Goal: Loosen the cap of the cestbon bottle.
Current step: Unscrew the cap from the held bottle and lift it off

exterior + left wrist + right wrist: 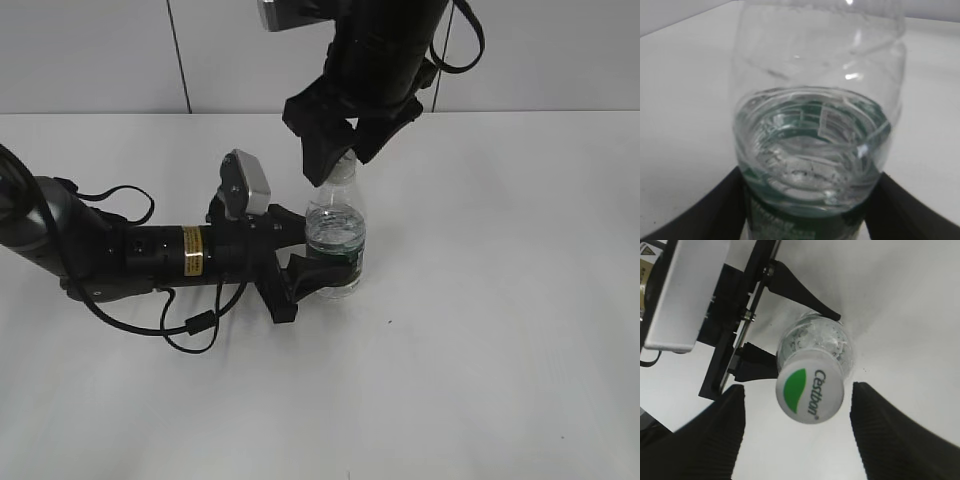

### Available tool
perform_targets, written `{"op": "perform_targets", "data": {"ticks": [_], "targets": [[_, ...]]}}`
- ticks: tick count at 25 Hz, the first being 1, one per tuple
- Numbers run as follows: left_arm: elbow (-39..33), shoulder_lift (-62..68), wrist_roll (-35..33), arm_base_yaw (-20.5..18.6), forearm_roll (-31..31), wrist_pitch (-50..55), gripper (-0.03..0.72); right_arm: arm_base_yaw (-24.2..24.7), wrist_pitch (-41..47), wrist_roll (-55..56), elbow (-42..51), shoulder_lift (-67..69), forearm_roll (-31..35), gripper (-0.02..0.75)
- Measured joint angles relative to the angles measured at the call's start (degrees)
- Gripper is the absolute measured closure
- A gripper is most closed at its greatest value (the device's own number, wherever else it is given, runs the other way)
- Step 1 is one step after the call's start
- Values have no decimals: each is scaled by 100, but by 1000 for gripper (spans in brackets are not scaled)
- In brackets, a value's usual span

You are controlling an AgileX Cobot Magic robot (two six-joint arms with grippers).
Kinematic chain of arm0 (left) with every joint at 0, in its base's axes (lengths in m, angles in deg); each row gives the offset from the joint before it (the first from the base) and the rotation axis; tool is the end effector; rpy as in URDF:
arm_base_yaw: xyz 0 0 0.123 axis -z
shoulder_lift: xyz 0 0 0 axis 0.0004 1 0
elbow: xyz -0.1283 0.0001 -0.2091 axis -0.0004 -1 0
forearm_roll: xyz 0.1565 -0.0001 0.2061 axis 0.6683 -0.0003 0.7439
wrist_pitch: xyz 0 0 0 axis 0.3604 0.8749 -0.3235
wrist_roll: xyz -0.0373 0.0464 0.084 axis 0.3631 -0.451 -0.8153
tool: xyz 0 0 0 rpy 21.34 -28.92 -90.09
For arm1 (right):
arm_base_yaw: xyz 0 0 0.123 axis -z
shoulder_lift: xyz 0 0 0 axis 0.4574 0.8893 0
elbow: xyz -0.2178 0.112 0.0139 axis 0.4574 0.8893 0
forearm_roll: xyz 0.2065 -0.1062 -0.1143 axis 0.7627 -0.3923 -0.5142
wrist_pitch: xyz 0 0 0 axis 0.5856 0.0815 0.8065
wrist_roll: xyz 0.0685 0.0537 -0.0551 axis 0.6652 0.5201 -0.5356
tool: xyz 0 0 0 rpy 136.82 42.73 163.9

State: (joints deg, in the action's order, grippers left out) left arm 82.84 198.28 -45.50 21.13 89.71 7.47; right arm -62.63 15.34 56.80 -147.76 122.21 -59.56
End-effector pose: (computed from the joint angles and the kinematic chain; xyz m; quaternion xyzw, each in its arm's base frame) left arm 0.3130 -0.2055 0.0225 0.4736 0.6447 -0.3666 0.4750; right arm 0.3378 0.2620 0.2218 -0.3938 0.9060 0.1117 0.1078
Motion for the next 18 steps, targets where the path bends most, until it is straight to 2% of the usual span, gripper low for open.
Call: {"op": "perform_targets", "data": {"ticks": [13, 18], "targets": [[0, 0, -4, 0, -6, 5, 272, 0, 0, -23, -78, 112, -7, 246], [0, 0, -4, 0, -6, 5, 272, 0, 0, -16, -73, 112, -25, 307]]}}
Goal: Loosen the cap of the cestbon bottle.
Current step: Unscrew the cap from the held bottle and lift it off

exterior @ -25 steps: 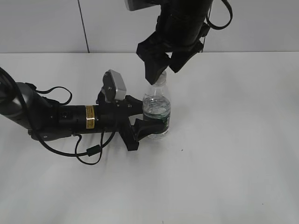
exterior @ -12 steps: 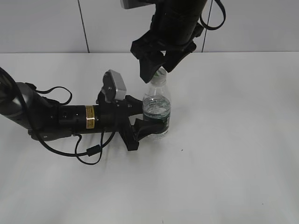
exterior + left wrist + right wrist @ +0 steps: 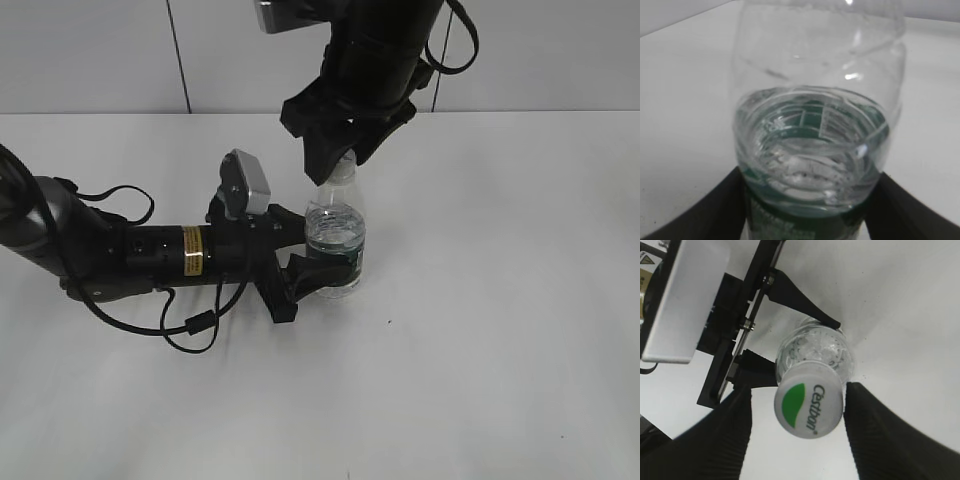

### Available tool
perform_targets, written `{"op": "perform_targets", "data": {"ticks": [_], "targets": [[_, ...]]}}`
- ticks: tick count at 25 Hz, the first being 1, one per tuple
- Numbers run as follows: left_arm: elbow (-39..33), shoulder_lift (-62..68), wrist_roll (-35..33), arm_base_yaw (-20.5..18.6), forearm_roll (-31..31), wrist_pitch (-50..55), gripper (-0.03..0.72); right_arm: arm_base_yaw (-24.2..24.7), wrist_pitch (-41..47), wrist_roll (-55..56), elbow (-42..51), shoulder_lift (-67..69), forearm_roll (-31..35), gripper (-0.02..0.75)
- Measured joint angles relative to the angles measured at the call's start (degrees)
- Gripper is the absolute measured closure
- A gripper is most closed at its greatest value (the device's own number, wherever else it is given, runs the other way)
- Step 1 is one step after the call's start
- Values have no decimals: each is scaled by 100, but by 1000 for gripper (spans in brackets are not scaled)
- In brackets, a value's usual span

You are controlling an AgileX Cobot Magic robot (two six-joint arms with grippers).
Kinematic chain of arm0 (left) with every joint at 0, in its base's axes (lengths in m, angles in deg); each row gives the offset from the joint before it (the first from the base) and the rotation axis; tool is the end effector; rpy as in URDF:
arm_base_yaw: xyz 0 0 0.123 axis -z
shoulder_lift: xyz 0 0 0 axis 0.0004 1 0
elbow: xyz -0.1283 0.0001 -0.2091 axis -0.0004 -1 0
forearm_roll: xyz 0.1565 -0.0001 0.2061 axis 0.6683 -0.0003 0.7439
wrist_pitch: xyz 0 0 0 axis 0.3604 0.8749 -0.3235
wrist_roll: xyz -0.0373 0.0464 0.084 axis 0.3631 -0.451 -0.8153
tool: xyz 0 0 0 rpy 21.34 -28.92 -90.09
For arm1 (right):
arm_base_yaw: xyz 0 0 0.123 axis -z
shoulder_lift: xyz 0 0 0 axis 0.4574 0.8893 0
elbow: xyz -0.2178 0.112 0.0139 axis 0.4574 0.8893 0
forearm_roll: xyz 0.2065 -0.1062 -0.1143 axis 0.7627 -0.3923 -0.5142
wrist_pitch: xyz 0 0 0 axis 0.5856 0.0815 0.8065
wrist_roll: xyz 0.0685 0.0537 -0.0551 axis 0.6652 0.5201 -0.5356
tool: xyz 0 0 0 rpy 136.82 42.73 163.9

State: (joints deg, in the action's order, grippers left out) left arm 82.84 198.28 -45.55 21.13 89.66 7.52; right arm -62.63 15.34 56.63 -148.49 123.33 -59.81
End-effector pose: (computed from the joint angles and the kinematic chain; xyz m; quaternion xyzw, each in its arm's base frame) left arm 0.3131 -0.2054 0.0225 0.4736 0.6450 -0.3660 0.4752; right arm 0.3407 0.2635 0.2169 -0.3956 0.9059 0.1088 0.1051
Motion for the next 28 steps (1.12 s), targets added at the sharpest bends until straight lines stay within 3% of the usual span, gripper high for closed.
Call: {"op": "perform_targets", "data": {"ticks": [6, 10, 22, 28], "targets": [[0, 0, 0, 0, 0, 0, 272, 0, 0, -56, 0, 0, -93, 434], [0, 0, 0, 0, 0, 0, 272, 0, 0, -965, 0, 0, -106, 436], [0, 0, -77, 0, 27, -11, 272, 0, 0, -7854, 0, -28, -124, 436], [0, 0, -64, 0, 20, -5, 273, 0, -34, -9571, -16, -36, -125, 436]]}}
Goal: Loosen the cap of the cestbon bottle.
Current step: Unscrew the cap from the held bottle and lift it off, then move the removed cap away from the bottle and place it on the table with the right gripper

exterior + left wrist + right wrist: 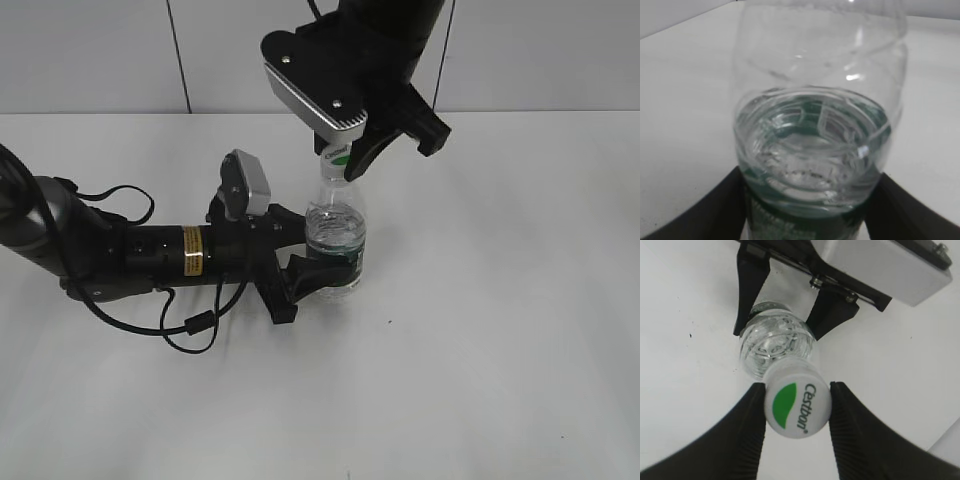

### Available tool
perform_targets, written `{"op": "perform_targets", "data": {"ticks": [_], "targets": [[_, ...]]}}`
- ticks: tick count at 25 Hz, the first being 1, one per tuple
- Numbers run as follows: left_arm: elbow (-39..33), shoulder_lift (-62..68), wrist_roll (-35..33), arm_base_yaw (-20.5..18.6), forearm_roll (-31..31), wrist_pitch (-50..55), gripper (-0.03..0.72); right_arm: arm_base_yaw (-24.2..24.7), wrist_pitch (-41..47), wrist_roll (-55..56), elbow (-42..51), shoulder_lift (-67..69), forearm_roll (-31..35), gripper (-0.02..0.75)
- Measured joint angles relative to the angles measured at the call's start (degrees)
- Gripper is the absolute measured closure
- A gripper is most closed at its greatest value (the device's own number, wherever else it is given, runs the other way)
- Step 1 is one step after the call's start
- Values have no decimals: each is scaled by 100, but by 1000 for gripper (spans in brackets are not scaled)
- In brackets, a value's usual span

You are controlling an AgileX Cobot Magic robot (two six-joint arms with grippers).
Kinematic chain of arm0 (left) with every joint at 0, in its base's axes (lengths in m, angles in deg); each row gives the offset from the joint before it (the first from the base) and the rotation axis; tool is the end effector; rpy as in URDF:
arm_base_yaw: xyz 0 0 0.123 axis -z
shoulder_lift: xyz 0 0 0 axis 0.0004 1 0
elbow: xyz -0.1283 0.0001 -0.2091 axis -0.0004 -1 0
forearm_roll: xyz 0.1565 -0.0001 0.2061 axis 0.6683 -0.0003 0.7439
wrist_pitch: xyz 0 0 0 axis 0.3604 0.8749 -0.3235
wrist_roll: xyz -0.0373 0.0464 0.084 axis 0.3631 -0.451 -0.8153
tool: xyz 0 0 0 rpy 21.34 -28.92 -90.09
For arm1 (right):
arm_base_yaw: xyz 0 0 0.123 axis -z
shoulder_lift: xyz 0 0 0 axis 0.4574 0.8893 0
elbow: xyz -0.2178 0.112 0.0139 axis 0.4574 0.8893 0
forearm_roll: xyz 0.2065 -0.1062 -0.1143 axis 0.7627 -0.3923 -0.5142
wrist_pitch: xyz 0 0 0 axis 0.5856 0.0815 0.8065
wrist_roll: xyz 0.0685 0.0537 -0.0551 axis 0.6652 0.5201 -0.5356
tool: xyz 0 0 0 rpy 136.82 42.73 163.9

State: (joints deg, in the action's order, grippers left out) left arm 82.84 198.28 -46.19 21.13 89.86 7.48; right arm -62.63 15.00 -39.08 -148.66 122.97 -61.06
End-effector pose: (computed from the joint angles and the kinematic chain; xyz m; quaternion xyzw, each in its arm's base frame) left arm 0.3128 -0.2055 0.0224 0.4785 0.6414 -0.3639 0.4766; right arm 0.3421 0.2619 0.2203 -0.9378 0.3121 -0.0180 0.1508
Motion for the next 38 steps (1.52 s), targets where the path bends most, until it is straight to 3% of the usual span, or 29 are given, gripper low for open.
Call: {"op": "perform_targets", "data": {"ticks": [7, 15, 18, 23, 33, 38], "targets": [[8, -17, 5, -11, 205, 51, 273, 0, 29, -1635, -52, 0, 89, 437], [10, -17, 23, -17, 247, 69, 273, 0, 27, -1870, -94, -162, 134, 441], [20, -17, 23, -17, 260, 69, 273, 0, 27, -1488, -101, -313, 153, 441], [20, -17, 23, -86, 310, 53, 273, 0, 27, 997, -107, -449, 153, 441], [13, -17, 55, -213, 401, 5, 273, 0, 27, 7694, -107, -478, -194, 442], [13, -17, 57, -214, 401, 5, 273, 0, 33, 9858, -107, -478, -623, 442]]}}
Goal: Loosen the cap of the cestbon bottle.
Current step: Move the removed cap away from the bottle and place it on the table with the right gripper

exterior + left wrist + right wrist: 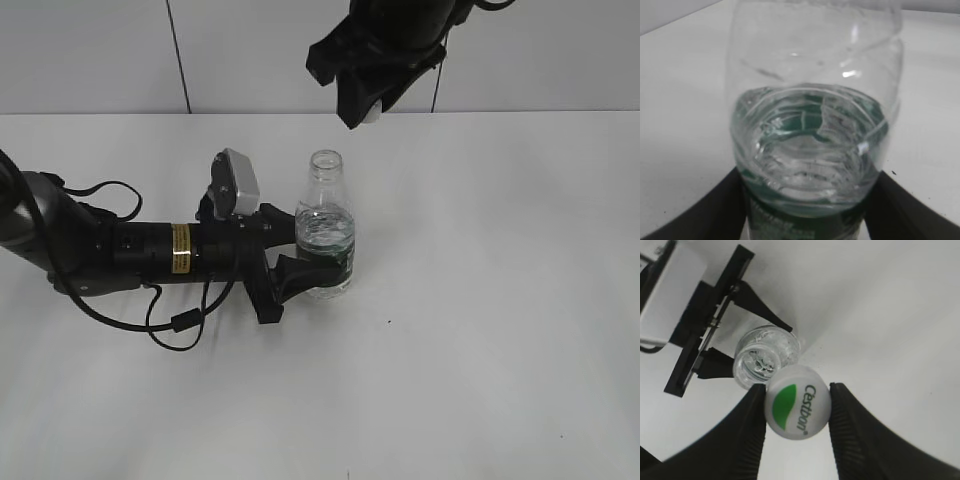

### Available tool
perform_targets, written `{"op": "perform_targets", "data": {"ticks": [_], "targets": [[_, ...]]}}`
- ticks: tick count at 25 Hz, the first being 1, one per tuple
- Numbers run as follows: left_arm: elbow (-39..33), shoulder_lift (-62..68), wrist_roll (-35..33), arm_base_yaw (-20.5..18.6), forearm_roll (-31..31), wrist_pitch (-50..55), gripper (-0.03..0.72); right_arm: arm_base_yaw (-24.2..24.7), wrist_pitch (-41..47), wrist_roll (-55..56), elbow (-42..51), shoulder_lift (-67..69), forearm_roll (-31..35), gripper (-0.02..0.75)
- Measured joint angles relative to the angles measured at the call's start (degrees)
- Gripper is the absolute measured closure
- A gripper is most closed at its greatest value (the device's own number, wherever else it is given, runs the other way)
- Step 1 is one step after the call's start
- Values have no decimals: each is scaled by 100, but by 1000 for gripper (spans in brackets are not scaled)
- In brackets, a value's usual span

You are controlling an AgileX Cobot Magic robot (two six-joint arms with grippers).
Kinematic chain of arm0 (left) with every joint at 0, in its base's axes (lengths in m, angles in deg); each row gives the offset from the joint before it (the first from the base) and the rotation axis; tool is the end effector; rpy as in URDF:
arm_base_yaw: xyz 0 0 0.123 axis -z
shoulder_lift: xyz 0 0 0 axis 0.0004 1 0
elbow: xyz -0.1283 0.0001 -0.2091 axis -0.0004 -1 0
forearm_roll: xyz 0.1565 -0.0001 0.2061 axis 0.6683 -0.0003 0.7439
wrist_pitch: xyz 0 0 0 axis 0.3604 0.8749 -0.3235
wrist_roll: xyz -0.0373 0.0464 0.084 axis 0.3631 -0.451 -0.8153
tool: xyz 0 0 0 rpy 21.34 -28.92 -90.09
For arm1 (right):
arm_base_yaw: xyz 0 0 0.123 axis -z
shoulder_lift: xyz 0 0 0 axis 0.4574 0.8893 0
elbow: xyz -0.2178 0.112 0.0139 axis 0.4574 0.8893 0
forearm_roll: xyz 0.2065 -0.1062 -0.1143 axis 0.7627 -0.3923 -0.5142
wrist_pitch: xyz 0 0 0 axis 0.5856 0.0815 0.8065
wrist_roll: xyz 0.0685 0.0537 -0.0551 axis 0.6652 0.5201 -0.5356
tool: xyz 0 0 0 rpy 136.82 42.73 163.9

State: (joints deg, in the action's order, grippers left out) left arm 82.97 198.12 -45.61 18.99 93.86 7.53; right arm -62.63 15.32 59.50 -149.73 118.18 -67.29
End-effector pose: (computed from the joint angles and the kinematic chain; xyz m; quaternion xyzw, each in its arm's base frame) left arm 0.3153 -0.1950 0.0216 0.4921 0.6386 -0.3614 0.4684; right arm 0.3410 0.2483 0.2601 -0.3855 0.9048 0.0612 0.1701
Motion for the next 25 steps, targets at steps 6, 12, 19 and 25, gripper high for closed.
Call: {"op": "perform_targets", "data": {"ticks": [6, 12, 19, 25], "targets": [[0, 0, 0, -5, 0, 0, 273, 204, -5, 380, 139, -10, -165, 442], [0, 0, 0, -5, 0, 0, 273, 1041, -5, 416, 890, -88, 55, 442], [0, 0, 0, -5, 0, 0, 273, 1848, -988, 451, 2265, -127, 226, 442], [0, 0, 0, -5, 7, -9, 273, 2101, -2503, 686, 3326, -127, 275, 442]]}}
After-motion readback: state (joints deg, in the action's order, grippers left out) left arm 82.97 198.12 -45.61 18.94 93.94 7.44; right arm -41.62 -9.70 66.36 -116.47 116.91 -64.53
